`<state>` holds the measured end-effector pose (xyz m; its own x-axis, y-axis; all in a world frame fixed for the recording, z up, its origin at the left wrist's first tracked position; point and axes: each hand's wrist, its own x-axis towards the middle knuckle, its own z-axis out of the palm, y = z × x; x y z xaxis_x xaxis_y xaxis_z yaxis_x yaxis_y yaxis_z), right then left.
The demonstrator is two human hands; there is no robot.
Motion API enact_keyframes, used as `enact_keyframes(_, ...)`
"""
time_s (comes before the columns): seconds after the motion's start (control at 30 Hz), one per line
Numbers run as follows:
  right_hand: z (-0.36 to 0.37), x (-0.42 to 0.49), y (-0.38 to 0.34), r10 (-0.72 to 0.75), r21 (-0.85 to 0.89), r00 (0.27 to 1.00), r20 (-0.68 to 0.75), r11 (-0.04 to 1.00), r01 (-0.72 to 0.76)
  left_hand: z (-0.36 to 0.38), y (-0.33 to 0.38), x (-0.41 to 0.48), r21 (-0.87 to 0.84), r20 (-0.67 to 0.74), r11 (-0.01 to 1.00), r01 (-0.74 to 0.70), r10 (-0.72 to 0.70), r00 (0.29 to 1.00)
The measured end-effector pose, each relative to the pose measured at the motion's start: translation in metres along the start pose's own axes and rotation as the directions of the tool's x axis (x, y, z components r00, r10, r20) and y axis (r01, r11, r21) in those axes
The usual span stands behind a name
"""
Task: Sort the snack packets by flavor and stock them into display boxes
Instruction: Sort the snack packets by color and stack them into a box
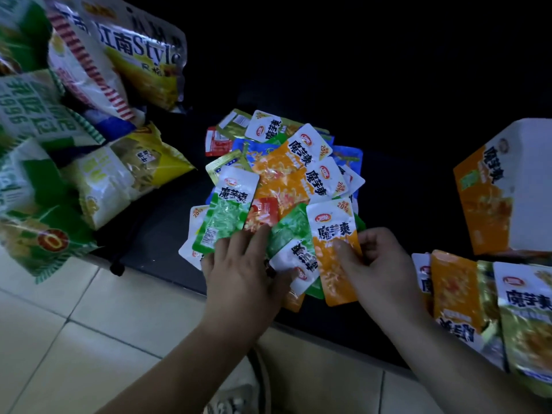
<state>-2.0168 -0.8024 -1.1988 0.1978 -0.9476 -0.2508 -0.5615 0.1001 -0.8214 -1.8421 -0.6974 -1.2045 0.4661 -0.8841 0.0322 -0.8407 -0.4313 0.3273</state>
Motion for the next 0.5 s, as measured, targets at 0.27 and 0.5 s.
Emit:
enact_keyframes(0.27,-0.004,0.000,0.006,-0.023,0.061,0.999,-0.043,0.998,0.026,-0.005,0.041,0.008,-0.251,0.120,0.965,-0.075,0.108,0.987)
enact_keyframes(0.5,-0.011,-0.011,0.003,0.040,0.201,0.995,0.087,0.978,-0.057,-0.006,0.078,-0.016,-0.785,0.309,0.578,0.224,0.052,0.950)
